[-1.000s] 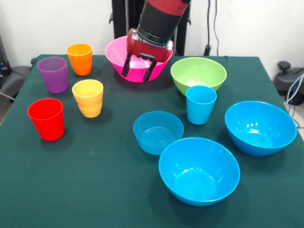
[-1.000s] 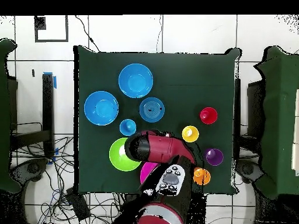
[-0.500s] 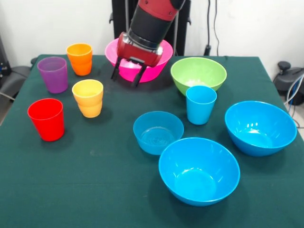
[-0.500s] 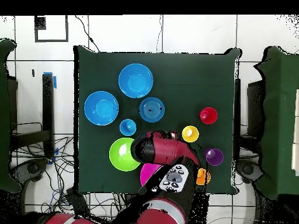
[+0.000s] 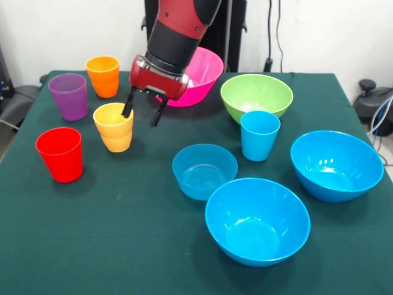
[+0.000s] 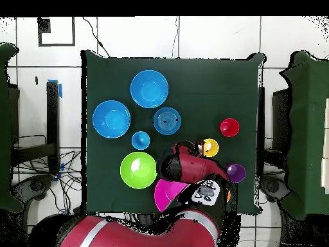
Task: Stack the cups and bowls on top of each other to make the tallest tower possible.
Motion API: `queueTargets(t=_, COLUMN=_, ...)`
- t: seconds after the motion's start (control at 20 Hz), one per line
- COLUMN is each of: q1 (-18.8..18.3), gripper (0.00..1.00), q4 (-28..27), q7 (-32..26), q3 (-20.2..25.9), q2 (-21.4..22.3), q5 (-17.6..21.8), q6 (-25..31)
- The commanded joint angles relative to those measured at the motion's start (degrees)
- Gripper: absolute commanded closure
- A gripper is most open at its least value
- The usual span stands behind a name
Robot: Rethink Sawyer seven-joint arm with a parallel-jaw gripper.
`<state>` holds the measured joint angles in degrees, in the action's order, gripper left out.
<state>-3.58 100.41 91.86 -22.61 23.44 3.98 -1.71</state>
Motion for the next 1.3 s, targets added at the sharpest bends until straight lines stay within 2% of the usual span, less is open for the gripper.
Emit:
queueTargets(t=0.05, q1=-0.86, gripper=0.0, q4=-1.42, q7=7.96, q3=3.4, q2=-3.43, q5=2.22, q6=-4.41)
queueTargets(t=0.4, q1=-2.16, gripper=0.0, q4=-1.76, q7=7.07, q3=3.55, q2=-4.21, q5=2.63, q6=-5.48)
queueTargets(t=0.7, q1=-3.46, gripper=0.0, q4=-0.84, q7=7.25, q3=4.42, q2=-5.63, q5=2.06, q6=-3.16)
queueTargets(t=1.0, q1=-3.69, gripper=0.0, q4=-0.02, q7=7.81, q3=3.94, q2=-6.34, q5=1.81, q6=-3.61)
queueTargets(t=1.3, q1=-5.23, gripper=0.0, q4=0.04, q7=7.66, q3=5.61, q2=-7.45, q5=1.94, q6=-2.76)
